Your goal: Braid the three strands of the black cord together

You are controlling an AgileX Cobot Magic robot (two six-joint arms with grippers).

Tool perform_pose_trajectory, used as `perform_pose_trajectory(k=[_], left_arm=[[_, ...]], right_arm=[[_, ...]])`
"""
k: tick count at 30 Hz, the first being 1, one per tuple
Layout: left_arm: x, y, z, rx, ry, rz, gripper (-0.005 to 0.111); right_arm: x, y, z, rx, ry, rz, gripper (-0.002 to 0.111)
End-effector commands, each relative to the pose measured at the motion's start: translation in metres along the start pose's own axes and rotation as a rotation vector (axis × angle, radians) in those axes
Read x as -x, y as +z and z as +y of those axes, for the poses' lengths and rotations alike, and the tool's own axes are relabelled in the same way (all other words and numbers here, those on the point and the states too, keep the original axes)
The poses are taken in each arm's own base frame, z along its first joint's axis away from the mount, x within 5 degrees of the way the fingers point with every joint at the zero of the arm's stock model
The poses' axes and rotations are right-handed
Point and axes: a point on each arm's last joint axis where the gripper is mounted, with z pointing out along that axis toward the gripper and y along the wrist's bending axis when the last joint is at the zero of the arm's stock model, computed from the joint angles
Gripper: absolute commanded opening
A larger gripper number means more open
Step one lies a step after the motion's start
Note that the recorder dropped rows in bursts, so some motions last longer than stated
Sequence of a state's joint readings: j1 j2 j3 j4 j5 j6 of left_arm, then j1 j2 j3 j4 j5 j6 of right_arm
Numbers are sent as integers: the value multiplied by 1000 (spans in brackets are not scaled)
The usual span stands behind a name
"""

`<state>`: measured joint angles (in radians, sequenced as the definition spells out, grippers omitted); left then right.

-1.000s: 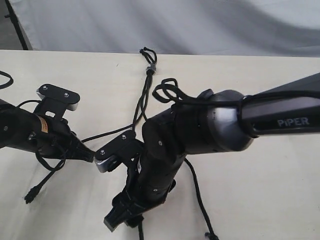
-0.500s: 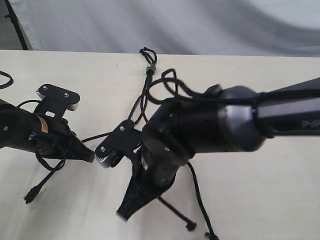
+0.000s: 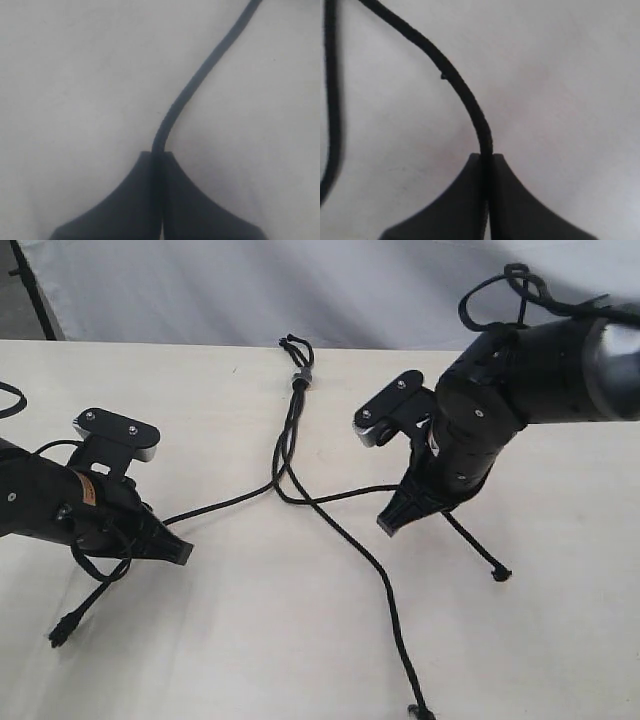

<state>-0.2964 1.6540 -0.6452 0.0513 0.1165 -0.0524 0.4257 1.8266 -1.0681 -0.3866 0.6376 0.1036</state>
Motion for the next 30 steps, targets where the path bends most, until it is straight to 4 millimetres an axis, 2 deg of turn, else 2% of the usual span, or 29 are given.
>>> perform_pose_trajectory(k=[1,7,17,20,25,28,30], left_arm=[[0,-2,1,2,-9,-11,0],[0,-2,1,2,-9,-11,0],[-1,-2,1,1,-25,8,1],[-2,-2,1,2,-41,16,12],[-2,-2,1,2,-56,16,45],[-2,-2,1,2,-78,14,57],[-1,-3,1,2,-97,10,61]], right_arm=[[-13,32,-17,-3,50,107,0],[-27,54,-18,23,91,195,0],[-39,61,-13,36,81,224,0],[-39,61,-13,36,81,224,0],[-39,61,-13,37,84,231,0],[-39,61,-13,35,103,233,9],[-39,61,-13,30,128,233,23]])
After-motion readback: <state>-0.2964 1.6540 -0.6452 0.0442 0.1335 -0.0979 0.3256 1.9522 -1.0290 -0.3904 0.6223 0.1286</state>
